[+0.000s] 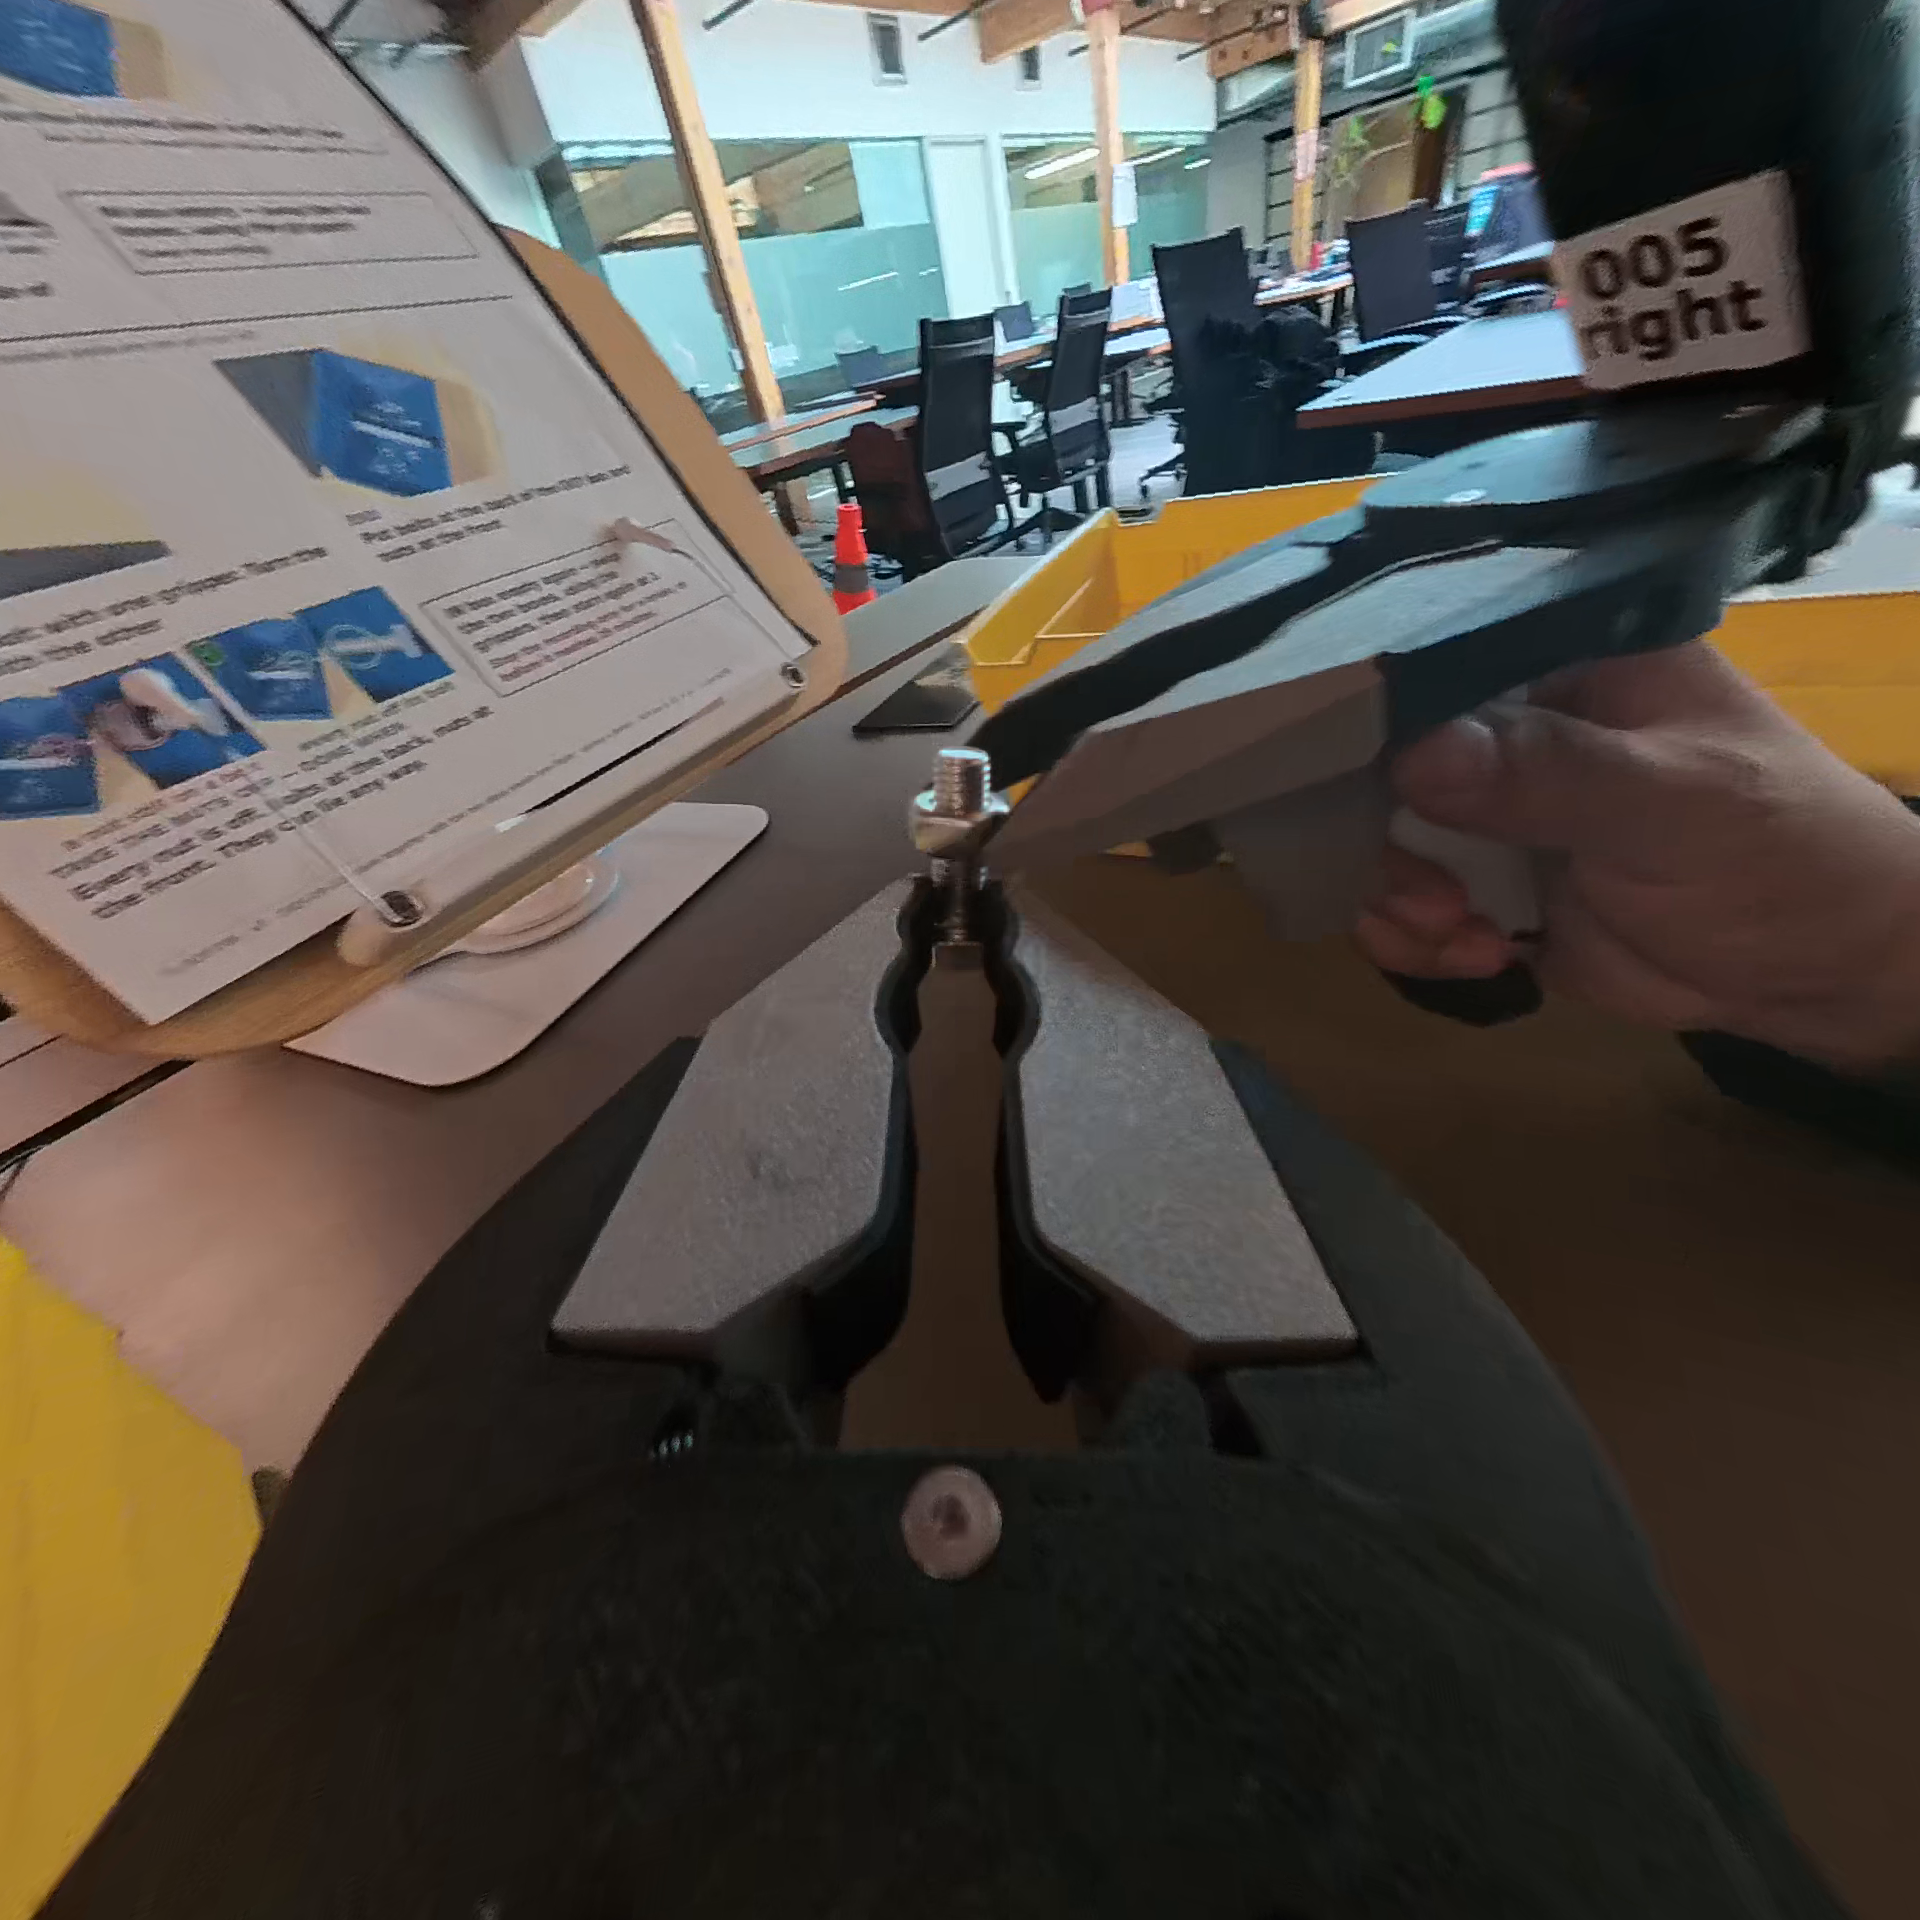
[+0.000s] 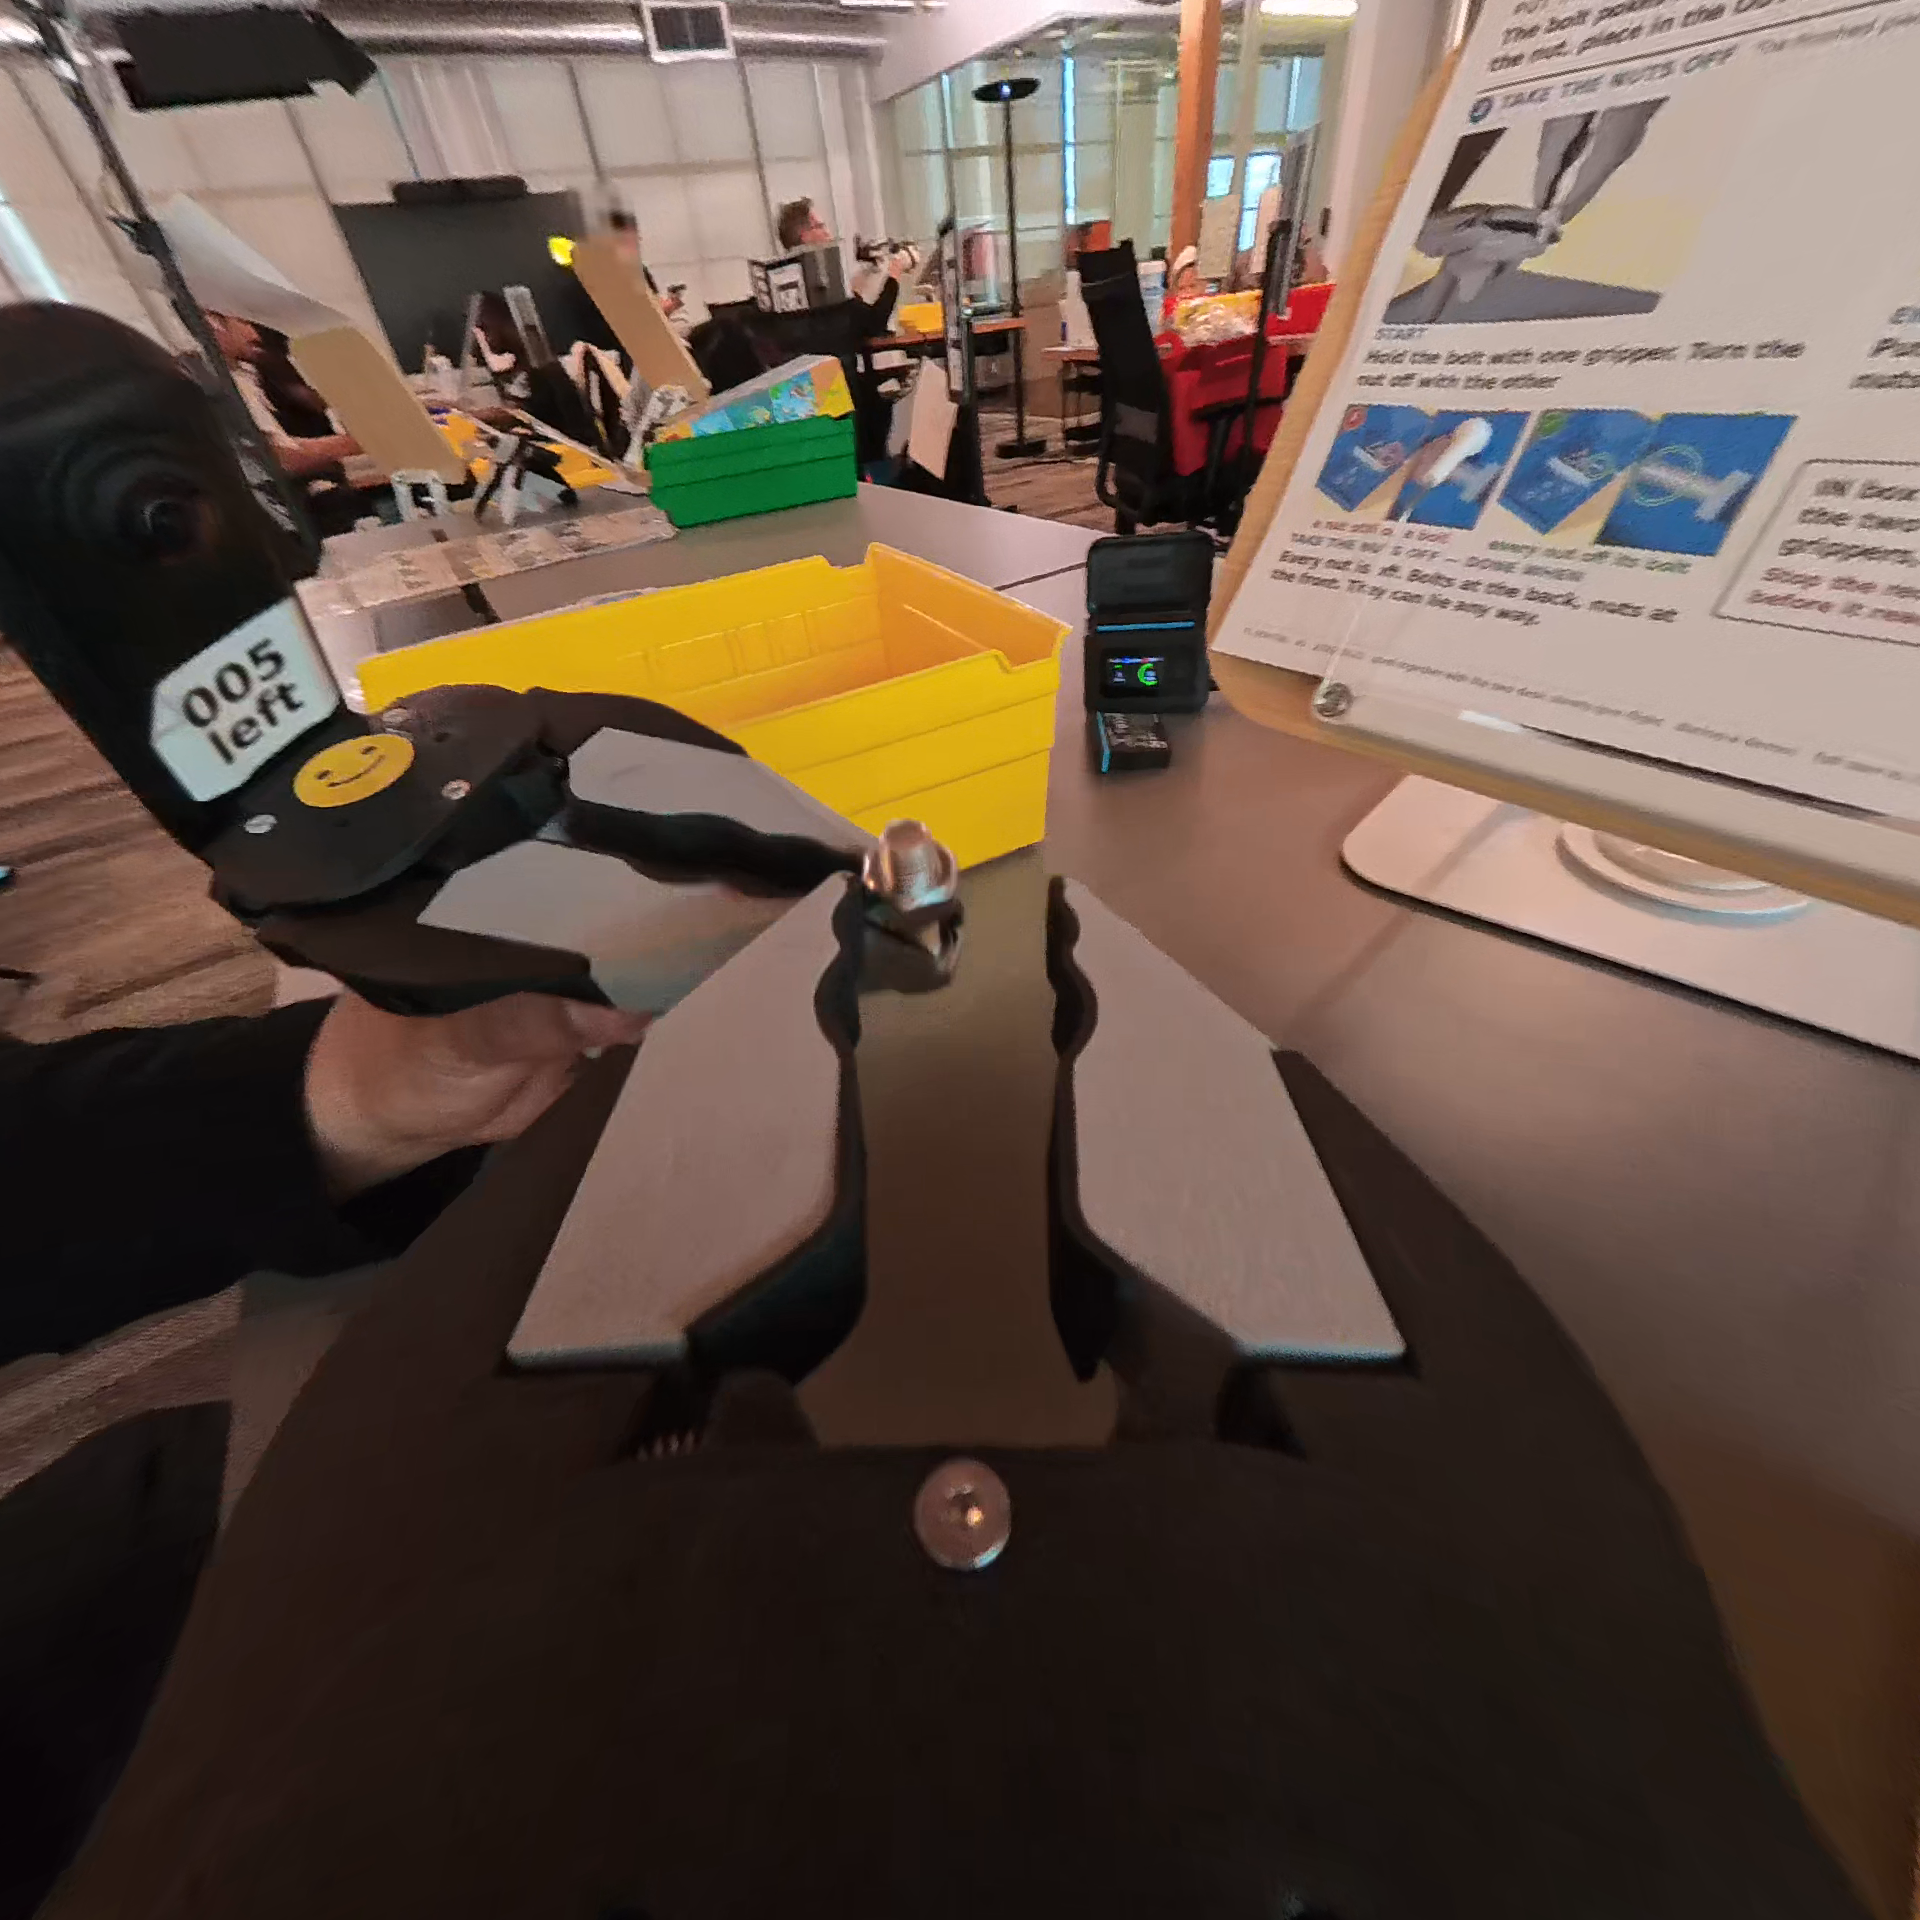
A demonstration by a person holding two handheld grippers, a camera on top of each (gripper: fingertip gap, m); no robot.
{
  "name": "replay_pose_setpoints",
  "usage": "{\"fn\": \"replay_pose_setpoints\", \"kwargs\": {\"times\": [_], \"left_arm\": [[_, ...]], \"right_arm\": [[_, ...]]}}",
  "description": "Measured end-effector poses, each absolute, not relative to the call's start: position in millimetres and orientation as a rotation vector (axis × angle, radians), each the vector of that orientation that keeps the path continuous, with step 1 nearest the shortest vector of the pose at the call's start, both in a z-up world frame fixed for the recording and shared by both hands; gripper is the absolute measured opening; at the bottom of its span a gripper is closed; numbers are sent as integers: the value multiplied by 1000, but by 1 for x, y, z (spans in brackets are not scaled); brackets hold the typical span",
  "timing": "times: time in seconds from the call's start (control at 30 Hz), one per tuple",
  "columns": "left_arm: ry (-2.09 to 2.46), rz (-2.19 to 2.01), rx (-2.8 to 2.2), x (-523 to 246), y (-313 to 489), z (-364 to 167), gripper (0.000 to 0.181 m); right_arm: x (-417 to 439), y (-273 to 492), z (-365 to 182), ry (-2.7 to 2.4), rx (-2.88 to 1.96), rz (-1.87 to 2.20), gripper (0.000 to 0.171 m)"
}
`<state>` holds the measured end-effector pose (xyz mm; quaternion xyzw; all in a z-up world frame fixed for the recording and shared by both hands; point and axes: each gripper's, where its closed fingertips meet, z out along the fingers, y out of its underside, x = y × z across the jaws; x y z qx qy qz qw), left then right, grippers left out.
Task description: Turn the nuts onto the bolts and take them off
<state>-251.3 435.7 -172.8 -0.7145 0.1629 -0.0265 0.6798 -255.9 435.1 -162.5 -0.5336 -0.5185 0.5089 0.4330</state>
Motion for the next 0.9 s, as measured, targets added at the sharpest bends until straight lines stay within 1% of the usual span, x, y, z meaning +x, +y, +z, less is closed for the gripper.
{"fn": "replay_pose_setpoints", "kwargs": {"times": [0.1, 0.17, 0.2, 0.23, 0.33, 0.4, 0.43, 0.47, 0.5, 0.57, 0.6, 0.63, 0.7, 0.77, 0.83, 0.9], "left_arm": [[308, -95, -1584, -262, 433, -167, 7], [305, -96, -1598, -262, 433, -170, 7], [322, -94, -1598, -259, 434, -170, 7], [347, -97, -1595, -254, 433, -170, 7], [391, -51, -1605, -247, 434, -173, 7], [323, -28, -1612, -260, 436, -171, 7], [300, -51, -1604, -264, 435, -169, 7], [288, -80, -1594, -266, 433, -167, 7], [289, -90, -1590, -266, 433, -166, 7], [325, -73, -1588, -259, 433, -167, 7], [354, -75, -1583, -253, 433, -167, 7], [377, -79, -1573, -247, 432, -167, 7], [365, -51, -1580, -249, 433, -167, 7], [306, -57, -1597, -260, 435, -168, 7], [280, -89, -1571, -264, 432, -163, 6], [291, -87, -1580, -263, 433, -164, 7]], "right_arm": [[-251, 453, -167, -1241, -1375, 1137, 27], [-251, 436, -154, -1266, -1273, 1256, 25], [-253, 425, -149, -1285, -1231, 1326, 34], [-256, 420, -150, -1301, -1229, 1336, 40], [-262, 432, -159, -1284, -1299, 1231, 35], [-256, 442, -163, -1262, -1353, 1223, 36], [-251, 455, -165, -1207, -1394, 1179, 14], [-246, 463, -161, -1167, -1389, 1150, 3], [-244, 459, -154, -1173, -1349, 1192, 19], [-247, 434, -141, -1215, -1234, 1350, 35], [-252, 427, -143, -1243, -1236, 1364, 40], [-257, 426, -148, -1258, -1261, 1334, 40], [-260, 430, -153, -1272, -1287, 1276, 33], [-254, 445, -160, -1240, -1351, 1196, 29], [-244, 461, -155, -1162, -1356, 1148, 12], [-242, 444, -140, -1175, -1261, 1298, 30]]}}
